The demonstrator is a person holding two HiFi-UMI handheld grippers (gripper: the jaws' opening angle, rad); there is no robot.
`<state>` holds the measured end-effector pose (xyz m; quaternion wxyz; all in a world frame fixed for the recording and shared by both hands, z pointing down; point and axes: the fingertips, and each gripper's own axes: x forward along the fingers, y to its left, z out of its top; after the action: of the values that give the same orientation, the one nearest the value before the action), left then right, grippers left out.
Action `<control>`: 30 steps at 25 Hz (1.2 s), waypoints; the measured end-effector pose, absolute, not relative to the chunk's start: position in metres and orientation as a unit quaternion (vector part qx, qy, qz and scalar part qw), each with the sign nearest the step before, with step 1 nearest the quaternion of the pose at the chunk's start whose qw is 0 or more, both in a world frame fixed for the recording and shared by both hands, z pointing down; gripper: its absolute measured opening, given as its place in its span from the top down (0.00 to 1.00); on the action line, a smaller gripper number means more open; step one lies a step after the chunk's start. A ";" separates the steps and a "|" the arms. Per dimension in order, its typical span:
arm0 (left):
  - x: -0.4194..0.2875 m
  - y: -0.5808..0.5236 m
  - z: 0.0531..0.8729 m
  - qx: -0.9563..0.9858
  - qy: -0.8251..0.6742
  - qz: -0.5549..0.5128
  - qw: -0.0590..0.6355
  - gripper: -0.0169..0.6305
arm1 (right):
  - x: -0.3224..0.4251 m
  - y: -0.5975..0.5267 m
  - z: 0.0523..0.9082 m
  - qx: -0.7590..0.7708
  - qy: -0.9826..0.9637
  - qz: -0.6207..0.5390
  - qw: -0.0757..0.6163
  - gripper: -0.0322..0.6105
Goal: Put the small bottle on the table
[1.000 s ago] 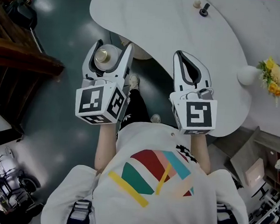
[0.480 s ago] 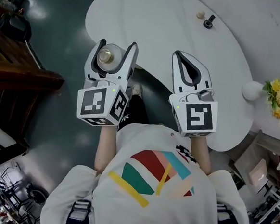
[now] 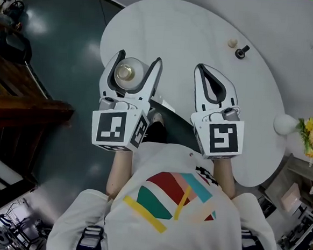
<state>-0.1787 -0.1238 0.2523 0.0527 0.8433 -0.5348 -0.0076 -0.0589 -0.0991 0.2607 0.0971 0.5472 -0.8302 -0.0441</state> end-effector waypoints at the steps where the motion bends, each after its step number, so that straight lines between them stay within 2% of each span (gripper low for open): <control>1: -0.180 -0.132 0.250 0.846 -0.531 -0.005 0.050 0.45 | -0.062 -0.107 0.259 0.549 -0.829 -0.043 0.096 0.93; 12: -0.173 -0.197 0.239 0.882 -0.471 0.010 0.031 0.45 | -0.080 -0.182 0.261 0.583 -0.806 -0.004 0.100 0.93; 20: -0.149 -0.218 0.250 0.883 -0.468 0.020 0.034 0.45 | -0.054 -0.199 0.251 0.592 -0.803 -0.024 0.072 0.93; 30: -0.135 -0.220 0.250 0.875 -0.481 0.028 0.038 0.45 | -0.029 -0.207 0.251 0.599 -0.797 -0.013 0.077 0.93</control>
<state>-0.1355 -0.2203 0.2504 0.0379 0.8754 -0.4812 0.0279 -0.0295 -0.2070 0.2506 0.0770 0.5991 -0.7968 -0.0127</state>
